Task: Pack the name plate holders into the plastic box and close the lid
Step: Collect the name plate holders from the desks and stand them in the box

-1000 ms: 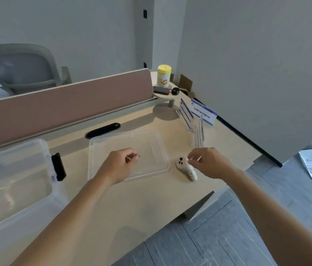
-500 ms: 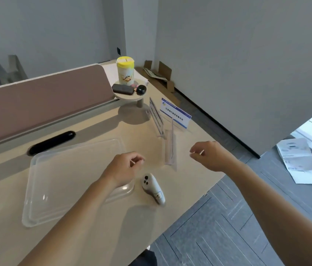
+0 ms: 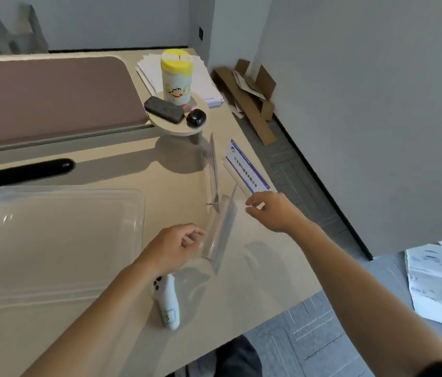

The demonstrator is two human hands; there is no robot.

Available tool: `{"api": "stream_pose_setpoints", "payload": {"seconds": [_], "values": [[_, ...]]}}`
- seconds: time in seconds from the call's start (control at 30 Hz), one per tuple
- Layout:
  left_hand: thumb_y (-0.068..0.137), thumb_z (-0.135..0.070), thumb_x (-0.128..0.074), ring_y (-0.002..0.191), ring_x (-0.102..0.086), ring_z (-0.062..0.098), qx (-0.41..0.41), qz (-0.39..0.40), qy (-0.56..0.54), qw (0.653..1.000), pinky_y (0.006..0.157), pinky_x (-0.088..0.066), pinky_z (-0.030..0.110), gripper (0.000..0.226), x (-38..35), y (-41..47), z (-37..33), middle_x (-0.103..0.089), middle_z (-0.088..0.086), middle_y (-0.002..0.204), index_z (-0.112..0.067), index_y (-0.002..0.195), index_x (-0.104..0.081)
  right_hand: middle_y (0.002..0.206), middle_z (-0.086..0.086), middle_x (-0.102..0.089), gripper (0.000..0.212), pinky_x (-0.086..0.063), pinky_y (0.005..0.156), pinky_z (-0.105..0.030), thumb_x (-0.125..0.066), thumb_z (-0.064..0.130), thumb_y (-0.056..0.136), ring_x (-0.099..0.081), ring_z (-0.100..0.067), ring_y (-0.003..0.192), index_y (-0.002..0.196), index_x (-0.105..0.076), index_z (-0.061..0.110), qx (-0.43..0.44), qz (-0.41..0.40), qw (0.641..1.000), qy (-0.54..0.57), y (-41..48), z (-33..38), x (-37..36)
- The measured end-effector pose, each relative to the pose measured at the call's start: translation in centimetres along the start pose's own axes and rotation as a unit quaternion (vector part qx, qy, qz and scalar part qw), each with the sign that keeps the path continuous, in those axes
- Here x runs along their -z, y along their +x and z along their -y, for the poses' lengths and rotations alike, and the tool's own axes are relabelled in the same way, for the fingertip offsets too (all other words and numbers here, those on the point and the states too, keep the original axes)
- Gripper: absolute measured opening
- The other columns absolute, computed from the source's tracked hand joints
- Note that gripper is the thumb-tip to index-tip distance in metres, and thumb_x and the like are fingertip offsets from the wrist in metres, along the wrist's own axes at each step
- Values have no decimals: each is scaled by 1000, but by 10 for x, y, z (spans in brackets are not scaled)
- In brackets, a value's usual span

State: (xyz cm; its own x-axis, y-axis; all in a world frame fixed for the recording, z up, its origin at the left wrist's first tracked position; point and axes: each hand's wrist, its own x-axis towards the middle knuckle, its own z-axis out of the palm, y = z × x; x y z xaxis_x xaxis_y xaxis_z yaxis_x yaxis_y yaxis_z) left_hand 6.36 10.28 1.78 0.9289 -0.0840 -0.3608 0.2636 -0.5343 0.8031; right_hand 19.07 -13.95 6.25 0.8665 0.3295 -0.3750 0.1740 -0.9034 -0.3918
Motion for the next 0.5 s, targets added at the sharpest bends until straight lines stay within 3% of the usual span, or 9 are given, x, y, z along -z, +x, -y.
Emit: {"api": "stream_pose_setpoints", "payload": {"seconds": [0.1,0.2,0.27,0.37,0.5], "values": [[88,-35,-71,98,-64,3,46,-21,-24,998,87,-53,26,33,-25,13,-9,-60,-14,119,-48,115,-59,136,-2,-58,42,-50,95,-35,-59,38,96,-63,-21,111,136,-54,25,45,15,997,66,42,-17,2],[86,-33,-75,104,-60,9,75,-34,-29,996,96,-50,32,55,-51,19,-17,-53,-11,131,-67,117,-45,152,-7,-41,78,-46,105,-45,-63,38,94,-55,-29,127,156,-16,25,55,40,990,123,69,-20,-5],[90,-25,-68,105,-54,10,89,-15,50,995,94,-46,29,63,-70,25,-18,-46,-6,139,-63,132,-40,158,-9,-33,91,-39,112,-50,-65,38,93,-44,-32,138,158,-2,24,59,54,981,174,81,-21,-11],[92,-26,-60,117,-53,11,141,-4,141,980,95,-46,31,65,-90,37,-21,-33,-9,152,-56,143,-32,160,-10,-30,94,-36,114,-47,-63,43,93,-38,-32,142,158,0,19,66,95,974,193,98,-24,-20],[93,-20,-55,116,-55,23,170,8,228,959,92,-49,39,60,-104,52,-30,-50,-2,135,-40,146,-35,160,-7,-32,80,-32,113,-40,-59,47,94,-35,-27,144,156,-22,13,67,116,973,186,108,-29,-28]]}}
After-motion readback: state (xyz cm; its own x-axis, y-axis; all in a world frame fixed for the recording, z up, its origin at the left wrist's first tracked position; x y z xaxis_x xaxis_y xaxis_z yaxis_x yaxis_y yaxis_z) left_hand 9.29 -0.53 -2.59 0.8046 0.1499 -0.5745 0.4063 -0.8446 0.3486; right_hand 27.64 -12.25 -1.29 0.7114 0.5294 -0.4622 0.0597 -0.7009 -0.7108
